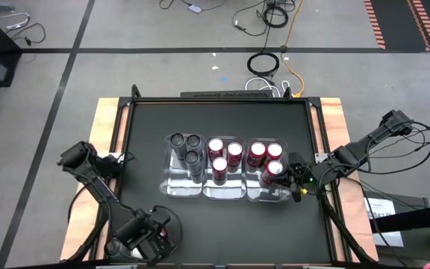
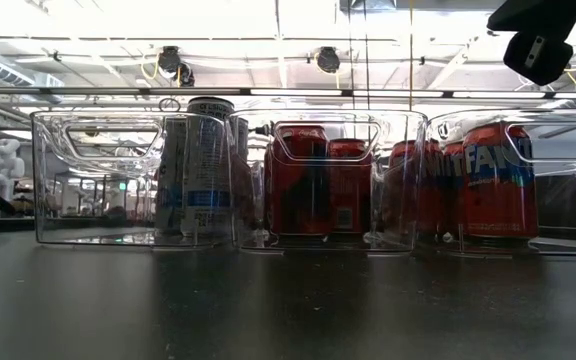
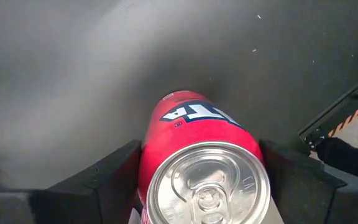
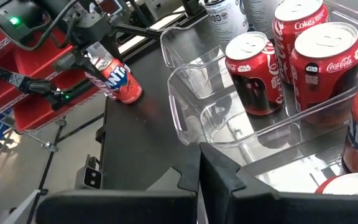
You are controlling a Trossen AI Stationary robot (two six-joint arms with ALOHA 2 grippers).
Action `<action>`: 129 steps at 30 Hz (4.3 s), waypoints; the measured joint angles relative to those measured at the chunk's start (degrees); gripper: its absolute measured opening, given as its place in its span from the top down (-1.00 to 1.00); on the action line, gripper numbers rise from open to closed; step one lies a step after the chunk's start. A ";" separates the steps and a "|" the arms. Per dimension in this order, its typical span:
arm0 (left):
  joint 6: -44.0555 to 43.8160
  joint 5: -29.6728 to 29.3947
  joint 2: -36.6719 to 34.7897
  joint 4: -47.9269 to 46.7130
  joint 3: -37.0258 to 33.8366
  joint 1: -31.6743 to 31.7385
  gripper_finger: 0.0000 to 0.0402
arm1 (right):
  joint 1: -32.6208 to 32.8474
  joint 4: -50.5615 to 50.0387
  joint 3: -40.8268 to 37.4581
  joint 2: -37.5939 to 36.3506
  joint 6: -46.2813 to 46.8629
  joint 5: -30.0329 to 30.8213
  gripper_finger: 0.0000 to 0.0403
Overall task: Sort soda cans
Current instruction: Put the red soda can into the right transparent bin
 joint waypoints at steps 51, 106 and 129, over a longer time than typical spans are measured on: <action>41.75 -2.02 15.70 8.03 28.96 26.60 -0.48 | -0.01 -4.47 0.00 -0.04 -3.15 -0.30 1.00; 41.31 -1.28 29.21 2.80 45.08 28.60 -0.57 | 0.00 -4.73 0.00 -0.04 -2.47 -3.30 1.00; 39.18 0.70 31.14 4.62 45.10 28.60 -0.73 | 0.00 -4.77 0.00 -0.04 -2.64 -6.11 1.00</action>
